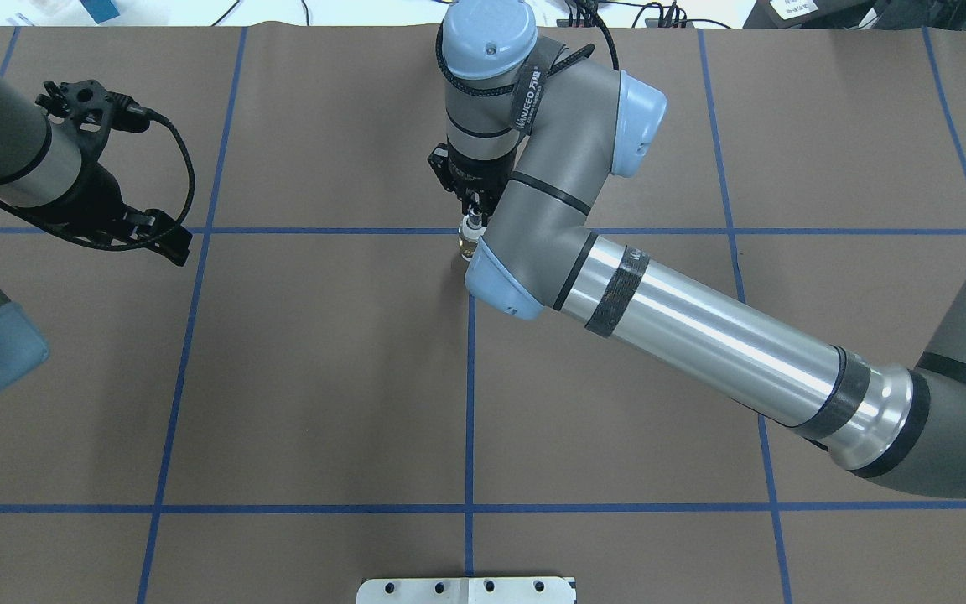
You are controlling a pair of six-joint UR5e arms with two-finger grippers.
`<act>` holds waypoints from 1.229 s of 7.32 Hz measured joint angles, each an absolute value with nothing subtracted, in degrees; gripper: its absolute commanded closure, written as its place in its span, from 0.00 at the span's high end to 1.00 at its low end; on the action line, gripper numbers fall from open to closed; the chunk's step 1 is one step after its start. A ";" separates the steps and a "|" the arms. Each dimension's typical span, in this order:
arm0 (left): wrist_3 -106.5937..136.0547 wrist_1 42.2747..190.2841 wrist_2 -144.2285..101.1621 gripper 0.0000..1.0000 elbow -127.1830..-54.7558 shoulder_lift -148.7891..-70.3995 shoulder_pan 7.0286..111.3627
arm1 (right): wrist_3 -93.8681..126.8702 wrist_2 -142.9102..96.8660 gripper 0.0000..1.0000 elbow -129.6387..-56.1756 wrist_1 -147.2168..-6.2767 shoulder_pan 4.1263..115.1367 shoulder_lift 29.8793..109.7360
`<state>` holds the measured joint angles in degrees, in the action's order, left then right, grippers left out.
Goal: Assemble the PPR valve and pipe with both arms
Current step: 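Press the chrome valve down into the white fitting with the right gripper, then open the right gripper and raise it away while the left arm withdraws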
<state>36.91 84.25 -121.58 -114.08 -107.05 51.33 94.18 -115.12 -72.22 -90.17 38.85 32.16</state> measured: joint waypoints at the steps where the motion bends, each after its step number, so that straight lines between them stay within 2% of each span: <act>1: 36.91 84.22 -121.61 1.00 -114.08 -107.05 51.33 | 94.16 -115.10 1.00 -72.24 -90.18 38.85 32.13; 6: 36.97 84.20 -121.64 1.00 -114.11 -107.10 51.33 | 93.65 -115.19 1.00 -73.12 -90.21 38.99 32.06; 7: 36.99 84.20 -121.64 1.00 -114.31 -107.09 51.35 | 93.51 -115.40 1.00 -75.59 -90.35 39.29 33.16; 9: 36.95 84.25 -122.09 1.00 -115.49 -106.75 51.61 | 92.53 -116.10 1.00 -87.16 -90.53 40.58 41.82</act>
